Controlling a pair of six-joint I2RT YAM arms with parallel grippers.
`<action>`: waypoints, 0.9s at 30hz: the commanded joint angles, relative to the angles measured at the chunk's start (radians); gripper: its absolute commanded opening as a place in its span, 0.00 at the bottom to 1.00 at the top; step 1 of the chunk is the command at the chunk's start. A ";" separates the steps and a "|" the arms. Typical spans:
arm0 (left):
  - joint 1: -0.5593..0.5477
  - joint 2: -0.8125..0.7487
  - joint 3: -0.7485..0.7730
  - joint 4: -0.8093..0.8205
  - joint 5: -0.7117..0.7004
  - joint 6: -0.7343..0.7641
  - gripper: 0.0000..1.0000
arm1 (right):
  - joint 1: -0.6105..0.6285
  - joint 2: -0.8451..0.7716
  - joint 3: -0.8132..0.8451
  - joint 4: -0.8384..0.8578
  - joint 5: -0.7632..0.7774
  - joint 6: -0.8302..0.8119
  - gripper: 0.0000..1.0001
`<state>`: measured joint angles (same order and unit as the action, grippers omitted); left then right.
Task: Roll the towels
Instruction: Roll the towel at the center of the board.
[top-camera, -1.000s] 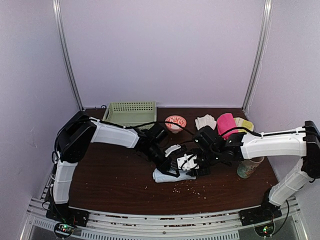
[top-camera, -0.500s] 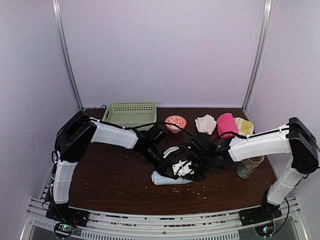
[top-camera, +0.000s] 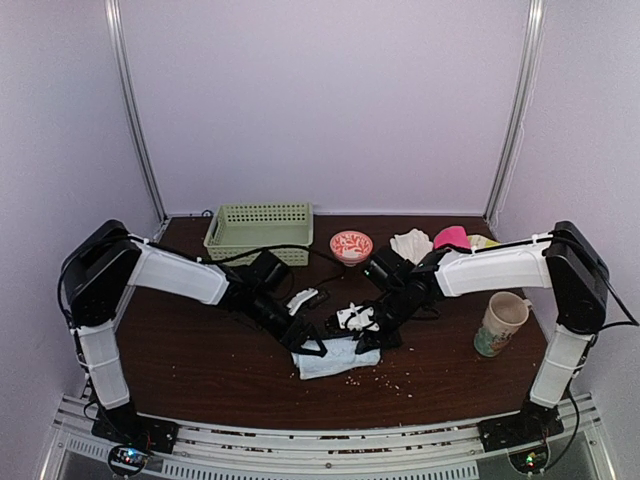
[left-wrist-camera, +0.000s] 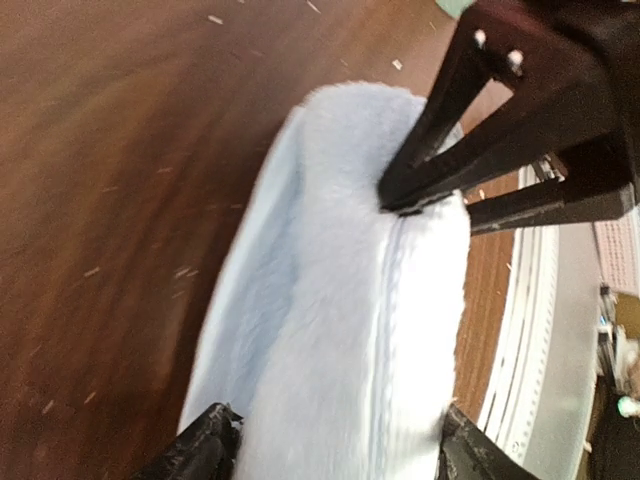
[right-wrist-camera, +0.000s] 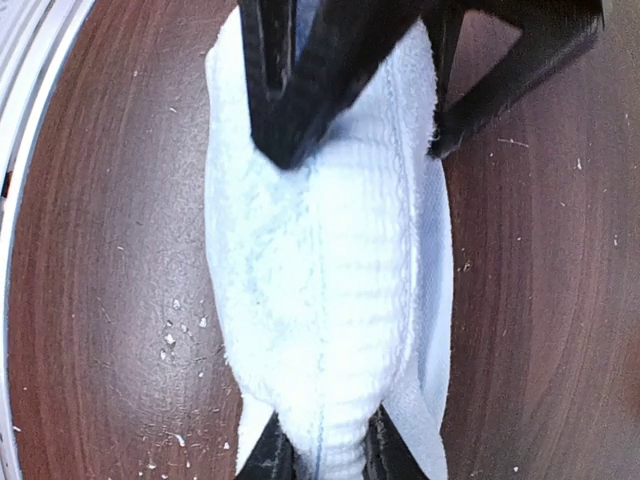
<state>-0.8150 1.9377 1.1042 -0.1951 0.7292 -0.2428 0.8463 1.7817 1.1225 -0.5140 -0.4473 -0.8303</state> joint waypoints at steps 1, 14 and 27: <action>0.017 -0.139 -0.133 0.190 -0.184 -0.112 0.68 | -0.038 0.078 0.027 -0.274 -0.112 0.030 0.11; -0.221 -0.556 -0.392 0.311 -1.092 0.025 0.64 | -0.169 0.441 0.425 -0.701 -0.406 0.026 0.10; -0.441 -0.294 -0.170 0.210 -1.036 0.484 0.63 | -0.205 0.610 0.582 -0.842 -0.482 0.037 0.10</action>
<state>-1.2381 1.5658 0.8551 0.0513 -0.3325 0.1009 0.6430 2.3184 1.7031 -1.3220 -1.0233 -0.8227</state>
